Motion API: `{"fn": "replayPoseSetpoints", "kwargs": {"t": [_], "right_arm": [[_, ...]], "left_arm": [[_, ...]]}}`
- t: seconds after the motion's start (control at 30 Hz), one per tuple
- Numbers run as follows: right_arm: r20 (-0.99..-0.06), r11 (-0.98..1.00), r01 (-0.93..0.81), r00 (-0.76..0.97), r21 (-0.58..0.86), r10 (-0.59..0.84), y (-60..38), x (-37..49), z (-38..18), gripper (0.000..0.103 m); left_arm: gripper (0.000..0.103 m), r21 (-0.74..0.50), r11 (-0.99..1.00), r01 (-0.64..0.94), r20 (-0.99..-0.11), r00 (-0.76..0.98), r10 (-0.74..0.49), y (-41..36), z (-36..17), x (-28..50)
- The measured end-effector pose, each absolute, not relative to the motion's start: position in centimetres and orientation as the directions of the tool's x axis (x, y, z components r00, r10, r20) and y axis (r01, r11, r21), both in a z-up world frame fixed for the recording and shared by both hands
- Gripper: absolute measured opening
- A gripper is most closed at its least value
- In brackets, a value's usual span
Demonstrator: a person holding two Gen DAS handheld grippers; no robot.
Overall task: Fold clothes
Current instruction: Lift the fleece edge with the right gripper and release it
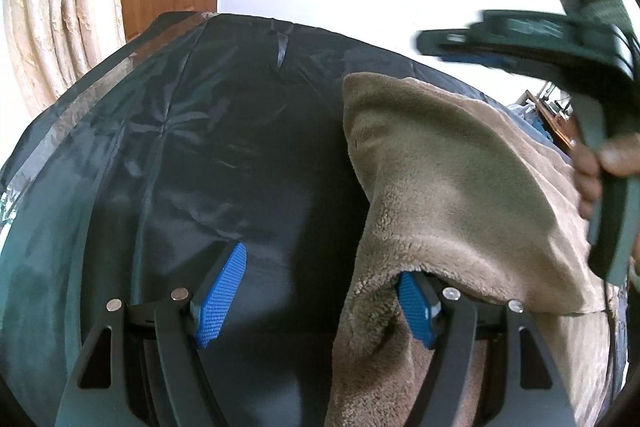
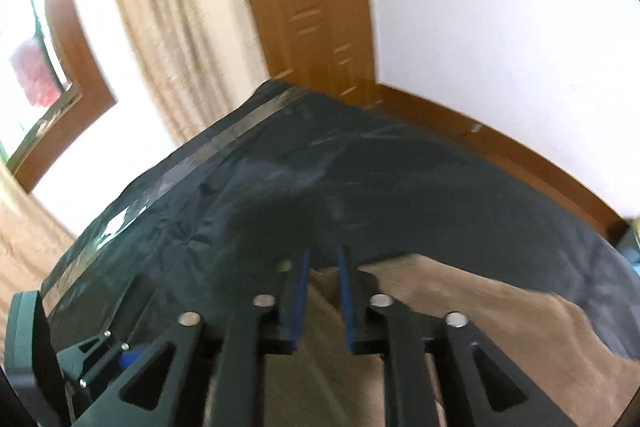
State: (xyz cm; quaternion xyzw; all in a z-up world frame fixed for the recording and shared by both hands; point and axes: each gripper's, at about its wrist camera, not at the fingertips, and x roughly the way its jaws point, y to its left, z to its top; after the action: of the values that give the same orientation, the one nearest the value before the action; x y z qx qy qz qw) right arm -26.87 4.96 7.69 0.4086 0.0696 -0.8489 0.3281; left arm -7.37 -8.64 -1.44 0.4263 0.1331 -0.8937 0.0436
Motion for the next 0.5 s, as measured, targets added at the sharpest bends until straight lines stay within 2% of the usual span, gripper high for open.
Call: {"fn": "replayPoseSetpoints", "kwargs": {"t": [0.03, 0.07, 0.27, 0.43, 0.5], "right_arm": [[-0.730, -0.794, 0.587, -0.471, 0.159, -0.495, 6.5, -26.7, 7.9, 0.073], [-0.719, -0.810, 0.564, -0.494, 0.163, -0.489, 8.0, -26.3, 8.1, 0.081], [-0.713, -0.910, 0.373, -0.587, 0.182, -0.383, 18.1, -22.1, 7.8, 0.081], [-0.729, -0.978, 0.132, -0.653, 0.160, -0.208, 27.8, -17.0, 5.9, 0.081], [-0.743, -0.984, 0.093, -0.646, 0.151, -0.174, 30.2, -15.2, 4.9, 0.081]], "left_arm": [[0.076, -0.196, -0.963, 0.187, -0.768, -0.640, 0.032, -8.6, -1.3, -7.3], [0.076, -0.187, -0.966, 0.179, -0.760, -0.649, 0.027, -8.4, -1.2, -7.3], [0.076, -0.176, -0.972, 0.156, -0.718, -0.696, 0.018, -7.7, 0.1, -6.1], [0.078, -0.229, -0.942, 0.246, -0.739, -0.674, 0.004, -10.2, -0.1, -6.4], [0.078, -0.227, -0.941, 0.250, -0.743, -0.669, 0.001, -10.3, -0.2, -6.4]]}}
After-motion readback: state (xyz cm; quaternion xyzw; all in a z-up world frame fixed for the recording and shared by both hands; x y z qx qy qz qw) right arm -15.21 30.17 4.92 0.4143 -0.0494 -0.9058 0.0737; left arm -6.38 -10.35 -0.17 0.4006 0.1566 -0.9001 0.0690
